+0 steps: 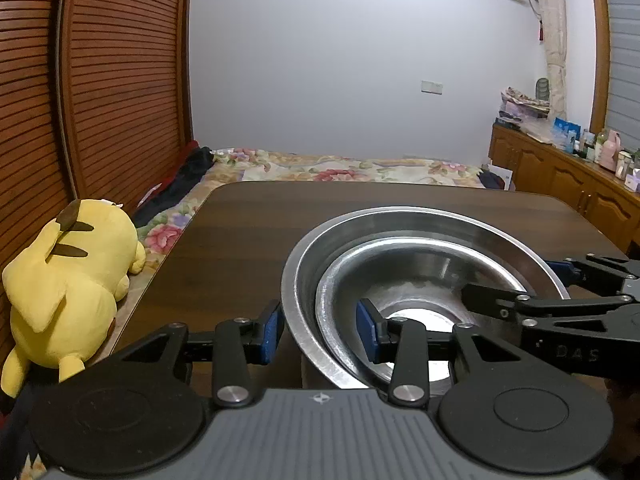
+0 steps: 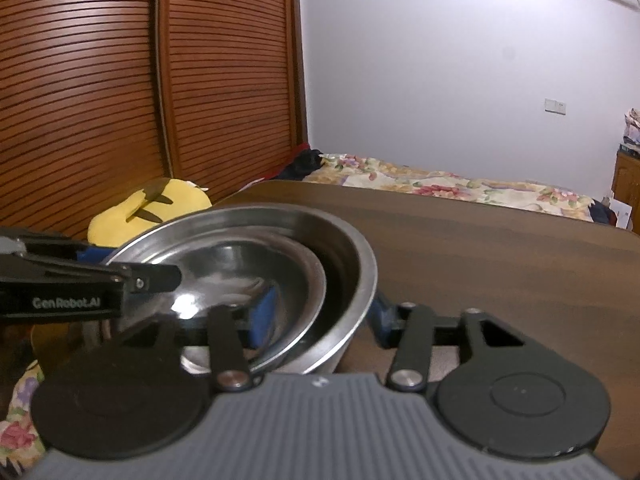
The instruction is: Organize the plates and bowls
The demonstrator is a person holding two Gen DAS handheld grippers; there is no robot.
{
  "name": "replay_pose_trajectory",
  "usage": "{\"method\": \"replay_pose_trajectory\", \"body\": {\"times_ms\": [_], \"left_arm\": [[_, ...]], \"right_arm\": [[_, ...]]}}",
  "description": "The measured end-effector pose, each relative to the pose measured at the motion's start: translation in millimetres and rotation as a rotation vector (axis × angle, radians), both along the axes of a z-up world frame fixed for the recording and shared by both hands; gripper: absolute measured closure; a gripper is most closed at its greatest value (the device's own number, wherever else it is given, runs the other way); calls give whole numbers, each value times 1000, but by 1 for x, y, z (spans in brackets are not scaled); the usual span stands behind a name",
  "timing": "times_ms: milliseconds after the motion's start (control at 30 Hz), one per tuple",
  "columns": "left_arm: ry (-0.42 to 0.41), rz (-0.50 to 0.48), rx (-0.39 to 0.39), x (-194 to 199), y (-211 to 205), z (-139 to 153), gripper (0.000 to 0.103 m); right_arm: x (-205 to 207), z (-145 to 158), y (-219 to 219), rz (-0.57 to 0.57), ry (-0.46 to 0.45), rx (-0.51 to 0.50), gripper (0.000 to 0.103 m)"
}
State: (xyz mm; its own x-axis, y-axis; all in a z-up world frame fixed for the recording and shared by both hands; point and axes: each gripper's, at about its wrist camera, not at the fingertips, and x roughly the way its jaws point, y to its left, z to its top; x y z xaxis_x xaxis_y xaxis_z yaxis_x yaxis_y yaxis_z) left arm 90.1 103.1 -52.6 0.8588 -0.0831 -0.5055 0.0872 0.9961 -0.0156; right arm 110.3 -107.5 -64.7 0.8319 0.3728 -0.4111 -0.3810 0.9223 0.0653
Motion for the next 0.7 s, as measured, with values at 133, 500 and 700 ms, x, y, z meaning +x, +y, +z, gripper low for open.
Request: {"method": "replay_pose_trajectory", "body": {"times_ms": [133, 500, 700], "left_arm": [[-8, 2, 3, 0, -1, 4, 50], [-81, 3, 19, -19, -10, 27, 6], [-133, 2, 40, -32, -24, 42, 0]], "right_arm": [[-2, 1, -4, -21, 1, 6, 33], [-23, 20, -25, -75, -43, 30, 7], [-40, 33, -40, -93, -69, 37, 0]]}}
